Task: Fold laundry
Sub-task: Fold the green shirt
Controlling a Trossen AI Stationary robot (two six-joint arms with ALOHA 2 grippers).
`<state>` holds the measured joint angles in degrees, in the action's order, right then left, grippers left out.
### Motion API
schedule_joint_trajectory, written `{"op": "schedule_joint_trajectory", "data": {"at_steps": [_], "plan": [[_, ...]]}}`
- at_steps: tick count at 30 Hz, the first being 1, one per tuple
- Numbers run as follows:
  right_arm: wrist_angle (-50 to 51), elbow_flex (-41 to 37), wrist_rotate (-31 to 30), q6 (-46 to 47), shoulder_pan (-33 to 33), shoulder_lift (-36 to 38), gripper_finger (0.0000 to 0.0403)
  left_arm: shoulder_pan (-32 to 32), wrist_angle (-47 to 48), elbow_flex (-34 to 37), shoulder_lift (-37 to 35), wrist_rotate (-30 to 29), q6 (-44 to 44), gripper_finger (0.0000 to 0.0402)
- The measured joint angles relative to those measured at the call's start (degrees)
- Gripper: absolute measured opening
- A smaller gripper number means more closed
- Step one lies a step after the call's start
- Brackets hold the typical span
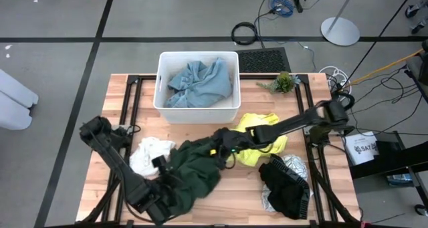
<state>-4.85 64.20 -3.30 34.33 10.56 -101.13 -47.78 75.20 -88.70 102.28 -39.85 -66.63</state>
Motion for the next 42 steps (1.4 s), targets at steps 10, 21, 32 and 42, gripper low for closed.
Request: {"op": "schedule_joint_trajectory", "data": {"at_steps": [10,21,32,42], "plan": [[-3.2,8.3,2.1,-3.0,-0.8,-12.6,0.0001,-3.9,-12.7,14.8,0.1,9.9,-9.4,0.0001],[6.1,22.1,2.1,-10.2,1.8,-10.4,0.0096,-5.8,-18.9,16.6,0.1,19.8,-8.8,0.0008],[-4.1,23.4,0.7,-11.5,2.3,-16.6,0.0171,-10.6,-20.3,14.3,-0.3,13.1,4.7,0.0081],[-8.7,23.4,6.3,-9.7,4.5,-20.9,0.0178,-18.1,-17.0,10.8,-12.6,2.0,2.5,0.0113]]}}
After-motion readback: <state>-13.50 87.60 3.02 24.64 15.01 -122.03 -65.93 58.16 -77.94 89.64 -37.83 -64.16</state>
